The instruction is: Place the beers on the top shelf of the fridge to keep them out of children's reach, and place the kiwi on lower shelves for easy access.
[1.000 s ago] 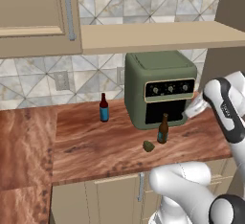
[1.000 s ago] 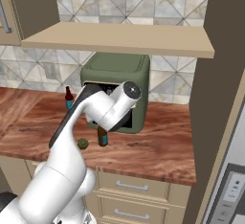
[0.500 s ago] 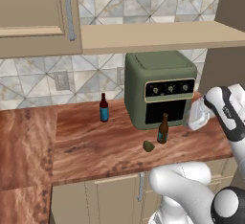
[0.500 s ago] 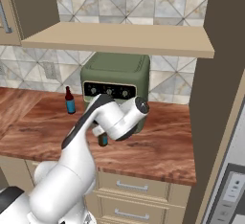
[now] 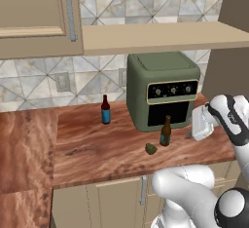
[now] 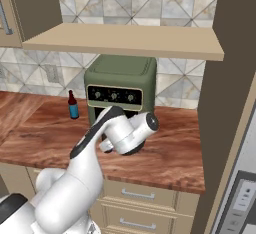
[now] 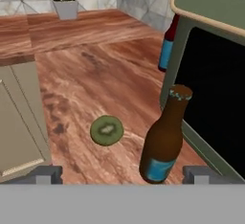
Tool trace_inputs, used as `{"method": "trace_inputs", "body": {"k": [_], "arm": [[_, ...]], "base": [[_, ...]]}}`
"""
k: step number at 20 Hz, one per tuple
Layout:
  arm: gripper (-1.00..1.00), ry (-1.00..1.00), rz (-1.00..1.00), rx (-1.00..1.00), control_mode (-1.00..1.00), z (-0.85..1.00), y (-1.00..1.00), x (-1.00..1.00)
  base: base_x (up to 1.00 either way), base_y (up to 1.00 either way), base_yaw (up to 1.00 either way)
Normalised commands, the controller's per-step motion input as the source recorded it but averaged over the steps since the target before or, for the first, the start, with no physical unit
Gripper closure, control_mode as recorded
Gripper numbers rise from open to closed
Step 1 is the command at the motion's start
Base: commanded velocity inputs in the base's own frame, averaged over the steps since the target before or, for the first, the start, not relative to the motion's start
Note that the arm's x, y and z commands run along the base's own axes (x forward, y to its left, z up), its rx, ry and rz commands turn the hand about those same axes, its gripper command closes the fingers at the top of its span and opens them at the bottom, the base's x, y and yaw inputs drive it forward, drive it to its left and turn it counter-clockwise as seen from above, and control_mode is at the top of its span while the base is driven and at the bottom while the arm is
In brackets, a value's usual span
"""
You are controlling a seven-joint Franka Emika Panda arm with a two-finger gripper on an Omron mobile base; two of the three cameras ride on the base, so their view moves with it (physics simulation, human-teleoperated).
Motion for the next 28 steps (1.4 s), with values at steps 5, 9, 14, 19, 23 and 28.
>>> {"method": "trace_inputs", "body": {"k": [5, 9, 14, 19, 23, 28], "arm": [[-1.0, 0.0, 0.01, 0.09, -1.0, 0.0, 0.0, 0.04], [-1.0, 0.0, 0.0, 0.13, -1.0, 0.0, 0.05, 0.08], [-1.0, 0.0, 0.0, 0.11, -1.0, -0.02, 0.15, 0.08], [-1.0, 0.0, 0.0, 0.12, -1.0, -0.03, 0.15, 0.15], [-1.0, 0.0, 0.0, 0.11, -1.0, -0.02, 0.1, 0.22], [-1.0, 0.0, 0.0, 0.07, -1.0, -0.08, 0.08, 0.21]], "base": [[0.0, 0.0, 0.0], [0.0, 0.0, 0.0], [0.0, 0.0, 0.0], [0.0, 0.0, 0.0], [0.0, 0.0, 0.0], [0.0, 0.0, 0.0]]}}
